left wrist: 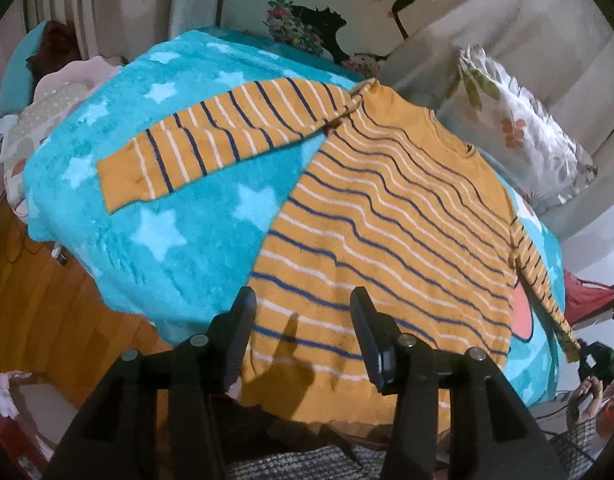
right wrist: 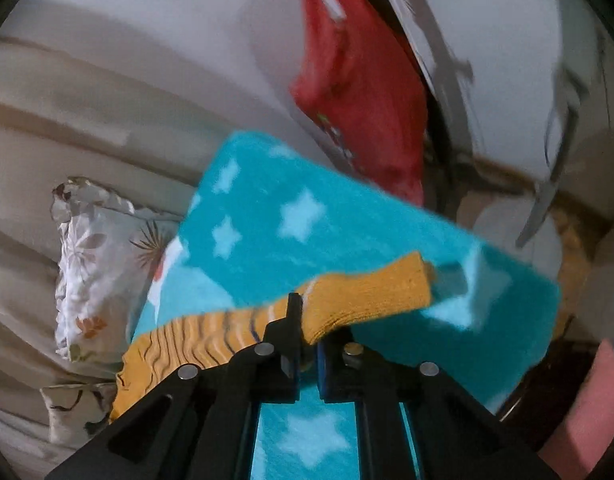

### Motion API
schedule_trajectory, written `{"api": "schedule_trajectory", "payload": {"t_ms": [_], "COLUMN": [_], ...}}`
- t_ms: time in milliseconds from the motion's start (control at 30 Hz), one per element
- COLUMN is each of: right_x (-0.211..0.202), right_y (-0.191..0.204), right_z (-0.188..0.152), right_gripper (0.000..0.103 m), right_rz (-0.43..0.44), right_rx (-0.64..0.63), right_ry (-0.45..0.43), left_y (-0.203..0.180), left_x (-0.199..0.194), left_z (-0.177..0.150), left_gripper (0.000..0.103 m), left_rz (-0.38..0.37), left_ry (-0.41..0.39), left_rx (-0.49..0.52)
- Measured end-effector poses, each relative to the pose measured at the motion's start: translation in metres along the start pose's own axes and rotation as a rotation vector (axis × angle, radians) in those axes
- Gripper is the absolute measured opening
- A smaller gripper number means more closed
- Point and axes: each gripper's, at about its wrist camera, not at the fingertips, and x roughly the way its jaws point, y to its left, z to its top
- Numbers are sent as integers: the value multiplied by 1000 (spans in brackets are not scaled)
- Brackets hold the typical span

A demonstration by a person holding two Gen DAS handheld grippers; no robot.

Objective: Fold small clothes

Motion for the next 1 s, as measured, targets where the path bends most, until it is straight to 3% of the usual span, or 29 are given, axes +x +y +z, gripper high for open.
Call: {"api": "schedule_trajectory", "payload": {"t_ms": [167, 300, 467, 600, 800, 1000], "right_x": [0, 15, 56, 98, 167, 203], "right_y": [85, 180, 304, 377, 438, 464], "right_z": [-12, -57, -150, -228, -320, -367], "right_gripper": [6, 6, 6, 6, 6, 6], "right_rz": [34, 126, 248, 274, 182, 103], "right_rx": [-174, -324, -513, -602, -720, -815], "right_ry": [9, 75, 231, 336, 421, 453], "left_y": [7, 25, 66, 104, 160, 195], "left_x": [11, 17, 20, 24, 32, 39], "left_z": [18, 40, 68, 82, 95, 103], "left_gripper": [48, 48, 52, 52, 53, 53], "left_rz": [-28, -51, -51, -36, -23, -11], "left_ry": [-1, -6, -13, 2, 35, 51], "left_rx": [33, 39, 30, 14, -18, -69]}}
